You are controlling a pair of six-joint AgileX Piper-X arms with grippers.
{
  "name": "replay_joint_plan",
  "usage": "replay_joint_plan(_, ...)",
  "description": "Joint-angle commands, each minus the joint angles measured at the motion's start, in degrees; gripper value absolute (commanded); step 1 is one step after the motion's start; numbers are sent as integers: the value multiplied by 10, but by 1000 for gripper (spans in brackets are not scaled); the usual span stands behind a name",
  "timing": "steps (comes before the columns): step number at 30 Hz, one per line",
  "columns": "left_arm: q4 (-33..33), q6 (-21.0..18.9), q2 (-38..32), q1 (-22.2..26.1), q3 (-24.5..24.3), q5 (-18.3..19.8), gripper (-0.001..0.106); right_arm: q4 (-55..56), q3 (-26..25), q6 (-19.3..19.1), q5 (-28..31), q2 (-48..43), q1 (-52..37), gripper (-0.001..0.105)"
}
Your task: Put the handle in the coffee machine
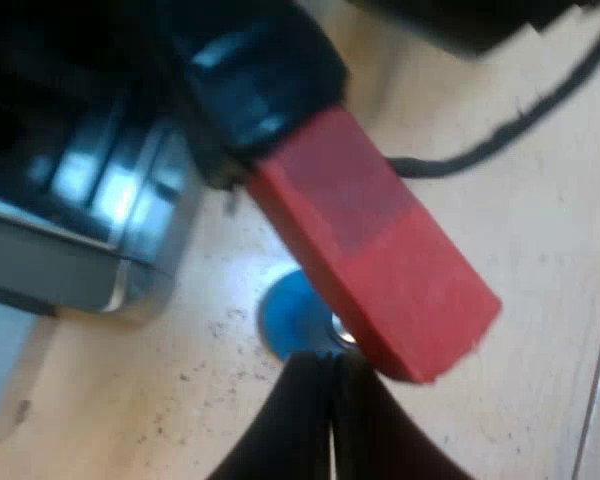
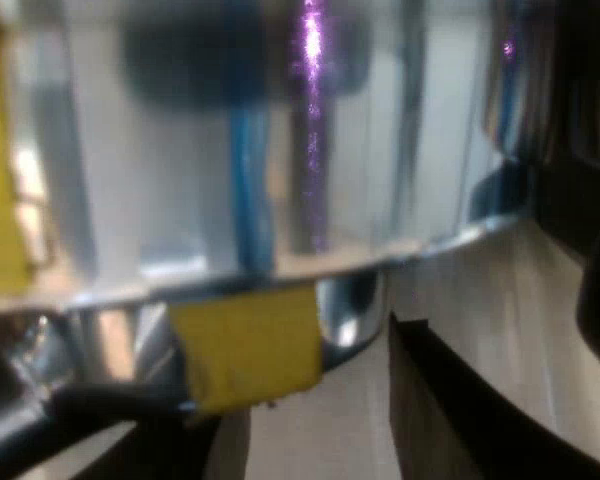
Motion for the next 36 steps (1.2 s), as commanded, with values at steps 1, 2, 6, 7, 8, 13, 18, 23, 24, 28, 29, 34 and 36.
replay_joint_plan(1,15,-8,-31,-39,17,31,1,-32,-15,-2,-42,-98,8,39)
replay_joint_plan(2,11,-11,-35,-43,18,33,1,-32,-15,-5,-41,-98,9,39)
replay_joint_plan(6,-29,-47,-56,-74,32,46,1,-32,-15,-8,15,-102,19,39)
replay_joint_plan(7,-42,-60,-57,-79,35,54,1,-32,-14,-8,35,-105,22,39)
replay_joint_plan(8,-47,-67,-57,-80,35,57,1,-32,-13,-8,42,-107,22,39)
replay_joint_plan(13,-83,-104,-57,-82,35,85,1,11,16,-7,56,-140,31,39)
replay_joint_plan(18,-109,-105,-57,-82,35,95,1,85,64,32,53,-186,33,39)
replay_joint_plan(23,-122,-102,-57,-82,35,118,1,150,114,58,54,-237,42,39)
replay_joint_plan(24,-125,-101,-57,-82,35,122,1,165,128,65,54,-250,47,39)
replay_joint_plan(28,-129,-101,-57,-102,35,126,1,212,172,89,54,-290,66,39)
replay_joint_plan(29,-129,-100,-57,-107,35,126,1,223,179,90,55,-296,70,39)
replay_joint_plan(34,-141,-94,-57,-157,35,119,1,297,222,115,59,-351,102,39)
replay_joint_plan(36,-153,-94,-57,-168,35,115,1,325,242,124,61,-375,111,39)
